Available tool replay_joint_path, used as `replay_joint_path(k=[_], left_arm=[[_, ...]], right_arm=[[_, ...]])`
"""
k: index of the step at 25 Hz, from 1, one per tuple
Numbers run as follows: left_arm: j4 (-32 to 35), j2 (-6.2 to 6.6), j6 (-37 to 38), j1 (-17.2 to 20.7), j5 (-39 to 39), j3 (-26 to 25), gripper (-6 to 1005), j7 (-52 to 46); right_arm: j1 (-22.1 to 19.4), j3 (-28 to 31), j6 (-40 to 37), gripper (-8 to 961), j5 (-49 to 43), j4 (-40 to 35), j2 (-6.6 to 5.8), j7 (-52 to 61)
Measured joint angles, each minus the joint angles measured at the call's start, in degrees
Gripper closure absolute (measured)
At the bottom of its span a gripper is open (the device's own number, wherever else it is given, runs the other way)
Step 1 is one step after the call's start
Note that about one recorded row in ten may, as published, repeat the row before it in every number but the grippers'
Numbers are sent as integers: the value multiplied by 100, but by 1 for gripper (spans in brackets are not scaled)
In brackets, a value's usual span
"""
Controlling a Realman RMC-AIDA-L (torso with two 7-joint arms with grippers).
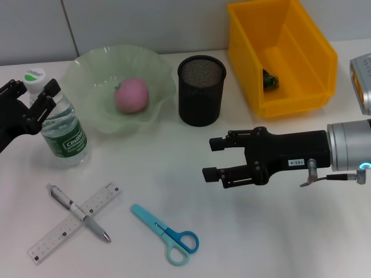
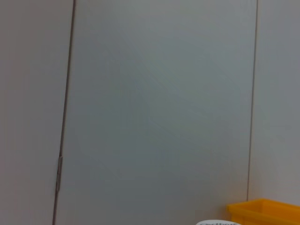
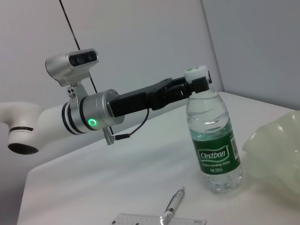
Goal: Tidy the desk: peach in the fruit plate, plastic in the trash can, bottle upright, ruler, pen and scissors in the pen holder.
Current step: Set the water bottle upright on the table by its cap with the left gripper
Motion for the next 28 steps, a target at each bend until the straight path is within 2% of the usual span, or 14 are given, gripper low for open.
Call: replay_joint_path(k=[28], left_arm=[[-109, -2, -31, 8, 30, 17, 419, 93]], right_arm=[[42, 0, -25, 174, -9, -8, -19, 32]])
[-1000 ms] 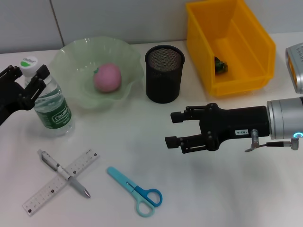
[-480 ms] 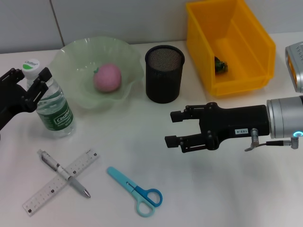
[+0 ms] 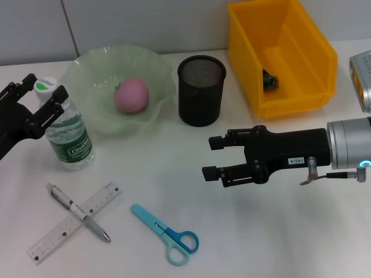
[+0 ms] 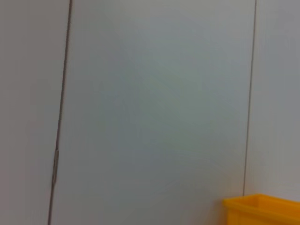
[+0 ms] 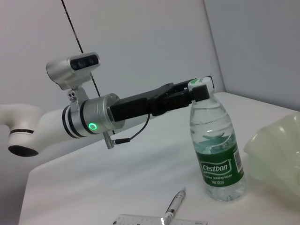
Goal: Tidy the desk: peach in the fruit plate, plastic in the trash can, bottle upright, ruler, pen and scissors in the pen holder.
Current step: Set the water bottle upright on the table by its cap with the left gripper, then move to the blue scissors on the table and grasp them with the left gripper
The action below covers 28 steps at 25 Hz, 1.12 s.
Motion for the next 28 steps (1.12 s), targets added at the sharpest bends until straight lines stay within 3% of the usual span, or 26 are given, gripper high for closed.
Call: replay_joint_path(k=[3, 5, 9, 11, 15, 16, 17, 19, 20, 22, 28], left_arm=[[33, 15, 220, 28, -1, 4, 406, -52], [70, 26, 322, 51, 3, 14, 255, -101], [70, 26, 322, 51, 3, 14, 208, -101], [861, 44, 647, 373, 176, 267, 184, -1059], [861, 44, 647, 373, 176, 267, 184, -1059], [1961, 63, 1022, 729, 534, 665, 184, -2246], [2663, 71, 1345, 890, 853, 725, 184, -2988], [2663, 71, 1345, 890, 853, 725, 184, -2988], [3123, 89, 1620, 970, 1106, 726, 184, -3502], [3420, 109, 1895, 985, 1327, 703, 185, -3841], [3574, 105, 2159, 1069, 1463, 725, 185, -4062]], right_arm=[[0, 0, 5, 174, 0, -3, -6, 4], [0, 0, 10, 174, 0, -4, -8, 3], [0, 0, 23, 175, 2, -25, -8, 14], [0, 0, 23, 175, 3, -59, -8, 35], [4, 1, -12, 175, 6, -185, -8, 195], [6, 0, -25, 175, 6, -225, -8, 249], [9, 0, -39, 175, 7, -271, -8, 299], [9, 1, -83, 175, 8, -351, -8, 390], [9, 0, -114, 175, 8, -369, -8, 416], [8, 0, -161, 175, 9, -400, -8, 492], [-59, 9, -352, 175, -2, -579, -41, 653]])
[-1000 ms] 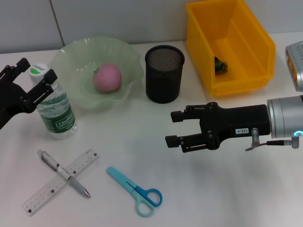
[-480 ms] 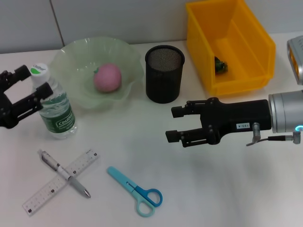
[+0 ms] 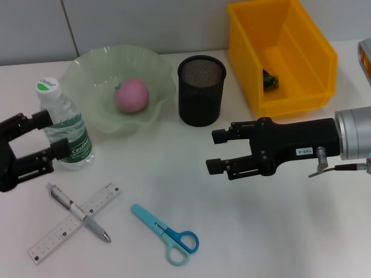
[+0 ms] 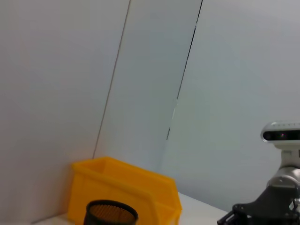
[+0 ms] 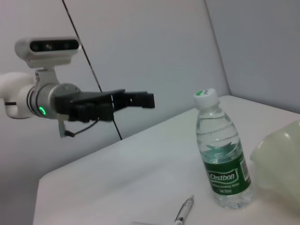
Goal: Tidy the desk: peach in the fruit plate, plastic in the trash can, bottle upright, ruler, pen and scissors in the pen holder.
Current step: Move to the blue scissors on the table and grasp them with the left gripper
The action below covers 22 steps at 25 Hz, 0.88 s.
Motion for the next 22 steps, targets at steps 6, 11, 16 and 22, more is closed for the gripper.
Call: replay_joint_path(k=[6, 11, 16, 22], left_arm=[[-6, -58, 26, 15, 397, 18, 185, 14], [-6, -58, 26, 15, 397, 18, 185, 14], [52, -50, 191, -72, 710, 31, 186, -14], [215, -28, 333, -99, 751, 284, 186, 70]], right_arm=[[3, 0, -54, 175, -11, -7, -85, 88], [3, 0, -149, 175, -12, -6, -141, 174], [-1, 0, -259, 175, -17, -8, -199, 297], [-7, 27, -387, 175, -23, 15, -265, 411]])
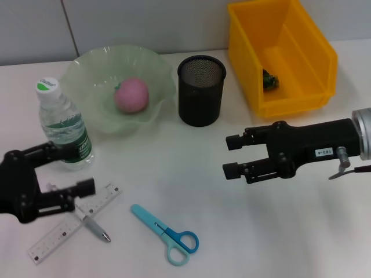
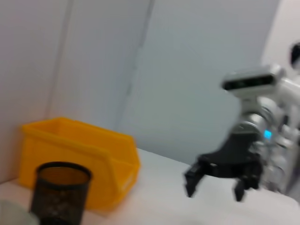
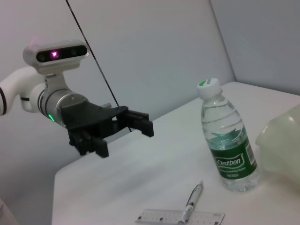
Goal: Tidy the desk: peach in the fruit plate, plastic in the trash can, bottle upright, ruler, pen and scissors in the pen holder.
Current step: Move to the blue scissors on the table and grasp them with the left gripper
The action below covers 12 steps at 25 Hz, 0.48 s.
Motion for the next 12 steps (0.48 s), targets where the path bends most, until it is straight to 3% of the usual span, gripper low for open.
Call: replay_joint_path(k=[2, 3, 5, 6, 8, 10, 12], left_arm=[[288, -4, 134, -28, 0, 228, 186, 76], [532, -14, 206, -53, 0, 404, 186, 135], [532, -14, 206, -53, 0, 404, 186, 135], [1065, -30, 223, -126, 20, 888, 186, 236], [1451, -30, 207, -232, 157, 1171, 186, 288], [1451, -30, 207, -232, 157, 1171, 186, 288], [2110, -33, 241, -540, 478, 1487, 187, 334]], right_arm=[[-4, 28, -79, 175, -2, 2, -58, 115], [-15, 56, -115, 175, -3, 5, -158, 305], [-25, 92, -122, 175, -4, 10, -209, 383], [-39, 149, -144, 175, -5, 18, -259, 459], [-119, 488, -265, 175, -8, 42, -378, 582], [-142, 623, -309, 175, -9, 46, -400, 604], [-199, 904, -414, 175, -10, 49, -458, 671]])
